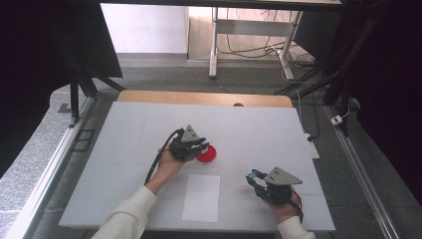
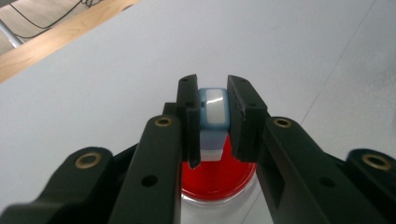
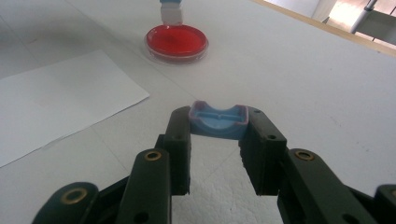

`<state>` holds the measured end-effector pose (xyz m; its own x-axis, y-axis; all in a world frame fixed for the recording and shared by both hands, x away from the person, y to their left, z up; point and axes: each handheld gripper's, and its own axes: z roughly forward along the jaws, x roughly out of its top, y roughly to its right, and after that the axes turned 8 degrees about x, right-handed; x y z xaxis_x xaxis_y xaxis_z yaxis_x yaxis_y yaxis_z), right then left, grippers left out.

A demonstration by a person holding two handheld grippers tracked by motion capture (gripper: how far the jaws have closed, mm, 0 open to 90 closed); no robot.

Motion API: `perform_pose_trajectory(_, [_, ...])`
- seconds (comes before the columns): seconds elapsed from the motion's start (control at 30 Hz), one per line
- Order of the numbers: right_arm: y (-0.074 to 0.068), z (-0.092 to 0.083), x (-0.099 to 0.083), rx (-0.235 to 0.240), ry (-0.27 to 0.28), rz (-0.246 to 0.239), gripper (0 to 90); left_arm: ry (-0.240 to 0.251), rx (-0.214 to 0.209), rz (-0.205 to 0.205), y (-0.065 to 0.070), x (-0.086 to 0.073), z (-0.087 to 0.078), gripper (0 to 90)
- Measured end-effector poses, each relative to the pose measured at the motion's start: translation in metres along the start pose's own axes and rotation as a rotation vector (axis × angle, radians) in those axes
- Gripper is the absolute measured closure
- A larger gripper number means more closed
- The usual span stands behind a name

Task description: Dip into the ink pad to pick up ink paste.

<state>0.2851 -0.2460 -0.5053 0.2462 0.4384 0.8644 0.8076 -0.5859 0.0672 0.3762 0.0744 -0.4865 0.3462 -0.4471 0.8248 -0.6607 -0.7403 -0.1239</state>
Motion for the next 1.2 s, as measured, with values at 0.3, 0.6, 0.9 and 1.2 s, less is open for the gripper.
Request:
perform_pose_trajectory(0.3, [0.000,0.000,0.000,0.000,-0.002,-0.001,64.1,-0.010,0.016,-0.017,-0.005,-0.004,0.006,75.4])
perform_pose_trajectory(0.6, [0.000,0.000,0.000,0.002,0.001,0.001,64.2,-0.024,0.014,-0.020,-0.006,-0.007,0.010,75.3])
perform_pose_trajectory(0.9, [0.000,0.000,0.000,0.001,-0.001,-0.001,64.2,-0.027,0.010,-0.040,-0.009,-0.010,0.012,75.3])
perform_pose_trajectory(1.2, [0.000,0.000,0.000,0.002,0.000,-0.001,64.2,-0.041,-0.001,-0.039,-0.009,-0.011,0.015,75.3])
